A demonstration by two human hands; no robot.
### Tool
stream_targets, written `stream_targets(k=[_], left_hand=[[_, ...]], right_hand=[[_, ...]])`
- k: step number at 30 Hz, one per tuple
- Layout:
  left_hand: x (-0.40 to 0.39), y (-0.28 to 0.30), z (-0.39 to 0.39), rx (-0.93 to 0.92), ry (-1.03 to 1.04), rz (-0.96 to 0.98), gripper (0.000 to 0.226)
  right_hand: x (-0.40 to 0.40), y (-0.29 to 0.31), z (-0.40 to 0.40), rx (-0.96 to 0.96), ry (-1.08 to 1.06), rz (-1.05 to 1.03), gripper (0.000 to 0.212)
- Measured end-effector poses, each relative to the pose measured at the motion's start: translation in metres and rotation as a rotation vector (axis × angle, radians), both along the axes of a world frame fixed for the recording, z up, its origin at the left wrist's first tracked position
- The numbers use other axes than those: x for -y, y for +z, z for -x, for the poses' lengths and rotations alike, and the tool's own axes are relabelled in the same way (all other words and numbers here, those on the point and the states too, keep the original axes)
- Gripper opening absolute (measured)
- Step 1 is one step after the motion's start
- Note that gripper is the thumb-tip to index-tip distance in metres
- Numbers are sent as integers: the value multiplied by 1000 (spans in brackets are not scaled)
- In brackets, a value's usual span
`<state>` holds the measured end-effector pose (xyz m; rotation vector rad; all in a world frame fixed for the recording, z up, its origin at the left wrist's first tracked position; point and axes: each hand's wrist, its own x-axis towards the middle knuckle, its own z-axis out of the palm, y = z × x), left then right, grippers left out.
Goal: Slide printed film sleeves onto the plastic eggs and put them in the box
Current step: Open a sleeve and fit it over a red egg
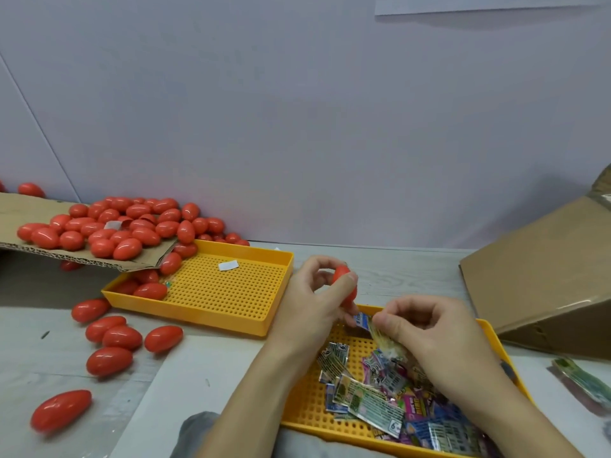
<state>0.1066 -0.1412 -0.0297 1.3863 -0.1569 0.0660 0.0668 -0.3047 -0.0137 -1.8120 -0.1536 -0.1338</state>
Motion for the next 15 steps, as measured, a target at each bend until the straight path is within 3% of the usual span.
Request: stream_targets(k=[5, 15], left_hand=[[2, -1, 2, -34, -135, -18, 14], [5, 2, 5, -67, -263, -48, 24]], right_hand=[[2, -3, -4, 14, -145, -39, 15], [1, -9, -8, -39, -166, -174, 7]])
